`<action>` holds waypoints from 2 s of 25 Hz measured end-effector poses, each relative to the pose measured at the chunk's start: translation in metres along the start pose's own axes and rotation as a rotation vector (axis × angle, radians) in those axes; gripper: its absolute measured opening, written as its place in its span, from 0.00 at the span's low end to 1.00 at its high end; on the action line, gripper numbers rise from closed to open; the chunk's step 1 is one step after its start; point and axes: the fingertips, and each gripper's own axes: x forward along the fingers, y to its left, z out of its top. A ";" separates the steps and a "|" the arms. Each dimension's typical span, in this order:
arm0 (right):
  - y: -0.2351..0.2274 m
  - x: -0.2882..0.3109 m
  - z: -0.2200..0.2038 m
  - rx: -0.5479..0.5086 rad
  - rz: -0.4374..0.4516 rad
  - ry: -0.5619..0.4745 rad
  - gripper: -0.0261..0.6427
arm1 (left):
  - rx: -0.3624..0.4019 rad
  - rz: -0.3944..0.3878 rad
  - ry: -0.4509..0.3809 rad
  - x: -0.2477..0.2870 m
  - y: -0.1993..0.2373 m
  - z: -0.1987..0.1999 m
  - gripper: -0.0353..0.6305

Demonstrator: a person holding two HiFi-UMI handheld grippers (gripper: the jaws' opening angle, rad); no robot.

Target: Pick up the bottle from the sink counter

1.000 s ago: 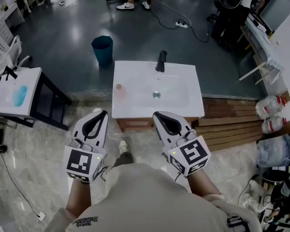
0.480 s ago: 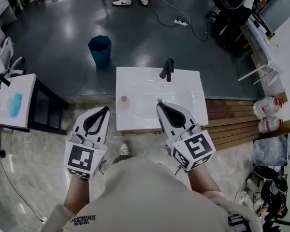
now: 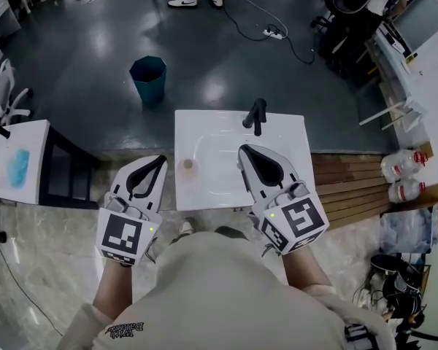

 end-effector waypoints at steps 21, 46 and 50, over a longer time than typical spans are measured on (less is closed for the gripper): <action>-0.059 0.019 -0.018 0.029 0.112 0.014 0.03 | -0.036 0.118 -0.015 0.059 0.000 0.025 0.07; -0.053 0.070 -0.099 0.091 0.183 0.123 0.03 | -0.053 -0.006 0.209 0.141 -0.020 -0.120 0.53; -0.045 0.077 -0.127 0.104 0.205 0.185 0.03 | -0.034 0.001 0.226 0.151 -0.018 -0.150 0.53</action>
